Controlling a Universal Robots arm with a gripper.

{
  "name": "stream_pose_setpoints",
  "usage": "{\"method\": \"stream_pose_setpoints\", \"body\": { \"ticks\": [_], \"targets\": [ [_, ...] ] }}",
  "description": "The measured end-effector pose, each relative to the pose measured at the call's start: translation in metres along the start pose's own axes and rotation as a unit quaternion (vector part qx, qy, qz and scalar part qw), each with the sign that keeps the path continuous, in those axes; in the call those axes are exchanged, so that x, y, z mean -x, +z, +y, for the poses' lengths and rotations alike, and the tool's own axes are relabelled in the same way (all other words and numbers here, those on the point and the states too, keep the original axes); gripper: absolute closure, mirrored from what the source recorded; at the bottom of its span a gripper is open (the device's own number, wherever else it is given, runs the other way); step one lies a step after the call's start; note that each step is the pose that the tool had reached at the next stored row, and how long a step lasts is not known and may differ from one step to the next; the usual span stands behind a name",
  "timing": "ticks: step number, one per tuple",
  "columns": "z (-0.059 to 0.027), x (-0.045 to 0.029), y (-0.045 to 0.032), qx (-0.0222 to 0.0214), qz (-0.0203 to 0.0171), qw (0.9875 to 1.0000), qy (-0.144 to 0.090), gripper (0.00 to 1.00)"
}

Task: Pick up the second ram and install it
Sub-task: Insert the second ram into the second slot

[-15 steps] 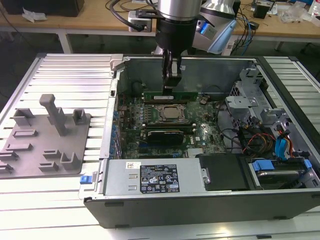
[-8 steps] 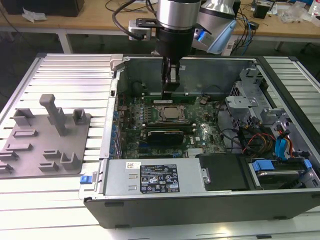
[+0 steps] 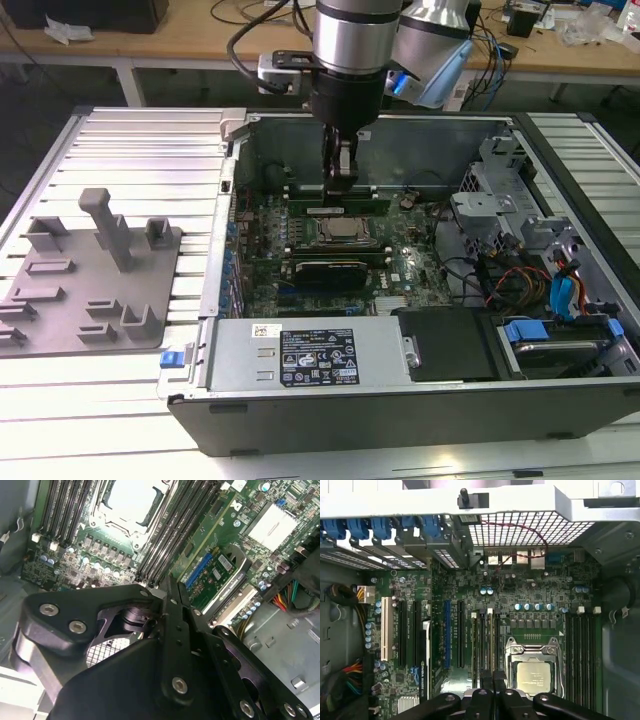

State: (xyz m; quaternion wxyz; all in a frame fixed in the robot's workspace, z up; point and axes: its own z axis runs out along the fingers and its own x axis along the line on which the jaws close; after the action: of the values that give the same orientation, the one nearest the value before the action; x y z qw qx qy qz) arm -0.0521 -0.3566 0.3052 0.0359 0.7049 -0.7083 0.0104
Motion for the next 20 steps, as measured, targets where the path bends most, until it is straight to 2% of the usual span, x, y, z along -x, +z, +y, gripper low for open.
{"method": "stream_pose_setpoints", "body": {
  "ticks": [1,4,6,13,20],
  "targets": [
    [0.0001,0.0001,0.0009,0.0000,0.0000,1.0000,0.000,0.91],
    [0.0010,0.0008,0.0114,-0.0014,0.0000,1.0000,0.000,0.91],
    [0.0010,0.0010,0.0147,-0.0019,0.0000,1.0000,0.000,0.91],
    [0.0006,0.0023,0.0348,-0.0032,0.0000,1.0000,0.000,0.91],
    [-0.0010,0.0021,0.0439,-0.0032,0.0000,1.0000,0.001,0.91]
  ]
}}
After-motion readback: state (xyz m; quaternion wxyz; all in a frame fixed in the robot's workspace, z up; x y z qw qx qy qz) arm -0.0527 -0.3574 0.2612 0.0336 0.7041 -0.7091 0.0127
